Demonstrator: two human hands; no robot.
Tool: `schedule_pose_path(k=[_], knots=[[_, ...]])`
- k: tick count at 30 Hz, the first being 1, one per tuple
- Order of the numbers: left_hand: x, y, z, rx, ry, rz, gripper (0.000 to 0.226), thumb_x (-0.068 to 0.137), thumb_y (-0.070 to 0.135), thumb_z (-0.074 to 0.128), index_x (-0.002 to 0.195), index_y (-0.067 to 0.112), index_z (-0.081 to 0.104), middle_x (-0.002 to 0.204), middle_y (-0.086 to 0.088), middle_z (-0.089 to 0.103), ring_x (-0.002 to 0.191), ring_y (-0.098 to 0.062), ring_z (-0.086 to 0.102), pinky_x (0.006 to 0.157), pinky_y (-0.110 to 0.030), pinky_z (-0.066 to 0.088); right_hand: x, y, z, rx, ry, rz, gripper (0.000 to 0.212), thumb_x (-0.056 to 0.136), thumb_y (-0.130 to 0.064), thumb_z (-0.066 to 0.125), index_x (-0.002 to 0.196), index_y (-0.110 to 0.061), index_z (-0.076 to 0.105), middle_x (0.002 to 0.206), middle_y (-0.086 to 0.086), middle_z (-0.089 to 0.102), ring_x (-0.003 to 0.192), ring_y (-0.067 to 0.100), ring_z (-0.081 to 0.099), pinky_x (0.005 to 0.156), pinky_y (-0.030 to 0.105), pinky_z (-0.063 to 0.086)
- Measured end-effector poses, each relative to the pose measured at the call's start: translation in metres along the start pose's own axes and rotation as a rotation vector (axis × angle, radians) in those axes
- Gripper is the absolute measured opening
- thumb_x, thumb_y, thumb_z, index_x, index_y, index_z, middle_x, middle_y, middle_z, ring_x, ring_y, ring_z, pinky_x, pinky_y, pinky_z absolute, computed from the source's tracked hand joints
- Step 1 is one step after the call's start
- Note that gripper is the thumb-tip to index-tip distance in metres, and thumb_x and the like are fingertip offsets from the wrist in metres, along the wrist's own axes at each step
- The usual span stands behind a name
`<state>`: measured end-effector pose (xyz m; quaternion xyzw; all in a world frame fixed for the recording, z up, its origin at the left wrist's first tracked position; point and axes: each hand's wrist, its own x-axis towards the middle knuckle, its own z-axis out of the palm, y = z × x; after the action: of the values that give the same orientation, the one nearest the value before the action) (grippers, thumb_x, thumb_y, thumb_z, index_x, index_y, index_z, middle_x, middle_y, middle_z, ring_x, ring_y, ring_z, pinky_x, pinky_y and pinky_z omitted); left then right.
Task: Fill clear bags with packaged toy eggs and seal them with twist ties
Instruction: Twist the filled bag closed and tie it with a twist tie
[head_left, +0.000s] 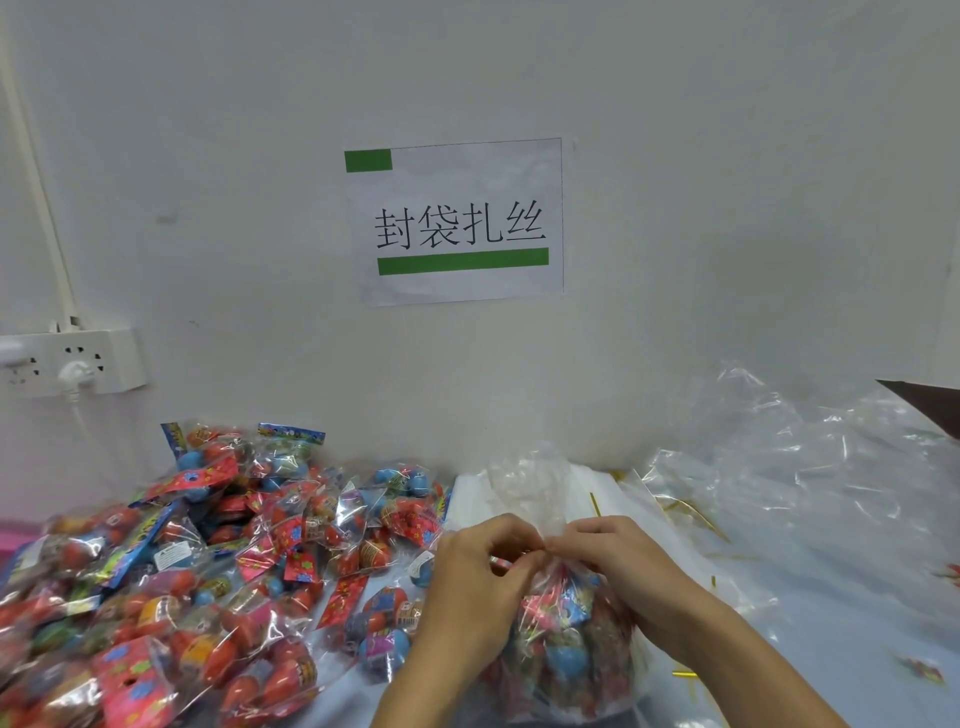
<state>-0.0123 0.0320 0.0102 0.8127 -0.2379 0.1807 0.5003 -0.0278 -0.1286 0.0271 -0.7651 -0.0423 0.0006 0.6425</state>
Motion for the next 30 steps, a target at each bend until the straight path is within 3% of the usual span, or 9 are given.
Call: schedule_pose_path(k=[3,8,12,15,19,24,30], knots=[[0.0003,-0.0018,0.0003,0.115,0.0,0.094,0.008,0.091,0.018,0.07,0.087,0.022,0.074,0.076,0.015,0.07,0.077,-0.002,0.064,0.067,-0.013,0.049,-0.0001,0.001,0.0022,0.016,0.033,-0.008,0.03,0.089,-0.021,0.069,0.059,-0.02,0.069,0.067,0.003,0.067,0.069,0.017,0.068,0.071,0.032,0.051],[0.0007,-0.004,0.0026,0.145,-0.049,0.143,0.009,0.097,0.022,0.062,0.095,0.02,0.071,0.081,0.012,0.069,0.078,-0.006,0.063,0.07,-0.024,0.053,-0.0015,-0.0001,0.0004,0.026,0.042,-0.022,0.03,0.088,-0.021,0.07,0.058,-0.02,0.068,0.065,0.003,0.063,0.066,0.017,0.064,0.069,0.031,0.048],[-0.0004,-0.0038,0.0045,0.132,-0.088,0.133,0.011,0.099,0.026,0.058,0.099,0.021,0.069,0.084,0.013,0.067,0.081,-0.008,0.063,0.072,-0.023,0.055,-0.0012,-0.0011,-0.0011,-0.001,0.041,-0.029,0.024,0.088,-0.021,0.069,0.066,-0.012,0.067,0.069,0.009,0.058,0.071,0.019,0.061,0.074,0.035,0.046],[-0.0002,-0.0051,0.0042,0.129,-0.092,0.135,0.013,0.1,0.026,0.058,0.1,0.021,0.069,0.085,0.012,0.068,0.082,-0.008,0.063,0.073,-0.022,0.055,-0.0011,-0.0014,-0.0009,-0.006,0.025,-0.025,0.03,0.089,-0.021,0.068,0.06,-0.017,0.069,0.066,0.003,0.063,0.068,0.015,0.065,0.071,0.03,0.049],[-0.0006,-0.007,0.0034,0.109,-0.096,0.141,0.014,0.1,0.023,0.057,0.1,0.02,0.071,0.085,0.012,0.069,0.081,-0.009,0.064,0.071,-0.02,0.053,-0.0016,-0.0021,-0.0003,-0.007,0.035,-0.034,0.026,0.089,-0.02,0.068,0.064,-0.013,0.069,0.068,0.007,0.061,0.069,0.016,0.064,0.072,0.03,0.049],[0.0,-0.0092,0.0041,0.076,-0.081,0.135,0.015,0.099,0.022,0.058,0.099,0.022,0.073,0.084,0.014,0.071,0.082,-0.009,0.066,0.069,-0.015,0.051,-0.0019,-0.0009,0.0007,0.0,0.044,-0.038,0.037,0.09,-0.019,0.067,0.053,-0.019,0.062,0.061,0.0,0.058,0.06,0.012,0.061,0.059,0.019,0.047],[0.0007,-0.0092,0.0055,0.069,-0.072,0.12,0.014,0.099,0.021,0.059,0.097,0.022,0.073,0.081,0.015,0.07,0.08,-0.006,0.065,0.067,-0.012,0.05,-0.0005,-0.0008,0.0022,-0.023,0.063,-0.045,0.038,0.091,-0.022,0.067,0.053,-0.02,0.064,0.061,-0.002,0.06,0.062,0.011,0.063,0.064,0.023,0.048]])
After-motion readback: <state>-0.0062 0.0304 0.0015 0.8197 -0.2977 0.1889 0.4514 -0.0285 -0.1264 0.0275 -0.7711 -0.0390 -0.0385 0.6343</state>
